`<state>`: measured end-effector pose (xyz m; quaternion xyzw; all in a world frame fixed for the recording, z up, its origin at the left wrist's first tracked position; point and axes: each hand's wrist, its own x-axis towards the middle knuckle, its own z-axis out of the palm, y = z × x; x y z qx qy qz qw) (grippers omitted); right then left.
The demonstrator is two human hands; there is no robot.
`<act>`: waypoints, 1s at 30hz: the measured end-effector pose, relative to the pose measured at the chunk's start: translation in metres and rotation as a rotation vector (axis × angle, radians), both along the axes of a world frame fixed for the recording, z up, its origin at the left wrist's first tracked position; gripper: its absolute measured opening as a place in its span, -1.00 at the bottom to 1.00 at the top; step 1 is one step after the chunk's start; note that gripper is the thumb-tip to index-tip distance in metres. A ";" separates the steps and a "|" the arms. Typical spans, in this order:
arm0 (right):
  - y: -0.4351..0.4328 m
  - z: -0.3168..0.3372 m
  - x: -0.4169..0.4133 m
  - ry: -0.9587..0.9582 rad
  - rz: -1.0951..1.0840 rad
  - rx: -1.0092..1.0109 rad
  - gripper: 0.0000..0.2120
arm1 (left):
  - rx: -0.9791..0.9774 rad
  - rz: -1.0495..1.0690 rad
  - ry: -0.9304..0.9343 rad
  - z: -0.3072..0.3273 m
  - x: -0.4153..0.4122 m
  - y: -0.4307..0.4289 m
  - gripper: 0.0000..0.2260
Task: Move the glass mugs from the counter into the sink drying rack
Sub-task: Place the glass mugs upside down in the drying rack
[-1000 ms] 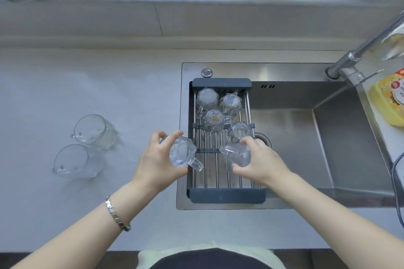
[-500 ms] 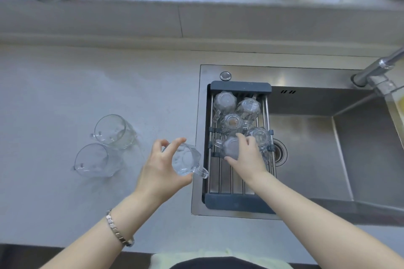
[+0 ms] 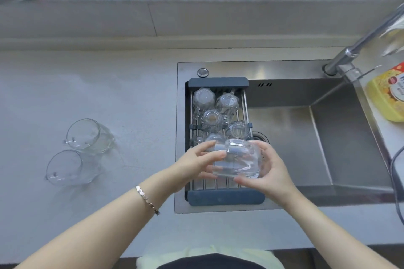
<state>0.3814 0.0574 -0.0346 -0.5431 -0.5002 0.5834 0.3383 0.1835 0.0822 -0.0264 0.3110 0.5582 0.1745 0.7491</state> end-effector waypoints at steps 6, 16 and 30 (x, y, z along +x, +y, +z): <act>0.025 0.006 0.055 -0.550 0.233 0.132 -0.31 | 0.818 -0.558 0.785 -0.010 0.026 0.064 -0.67; 0.052 -0.023 0.054 -0.740 0.602 0.267 -0.42 | 1.029 -1.236 1.028 -0.061 0.083 0.104 -0.39; 0.050 -0.031 0.054 -0.914 0.585 0.398 -0.37 | 0.949 -1.007 1.209 -0.066 0.068 0.092 -0.43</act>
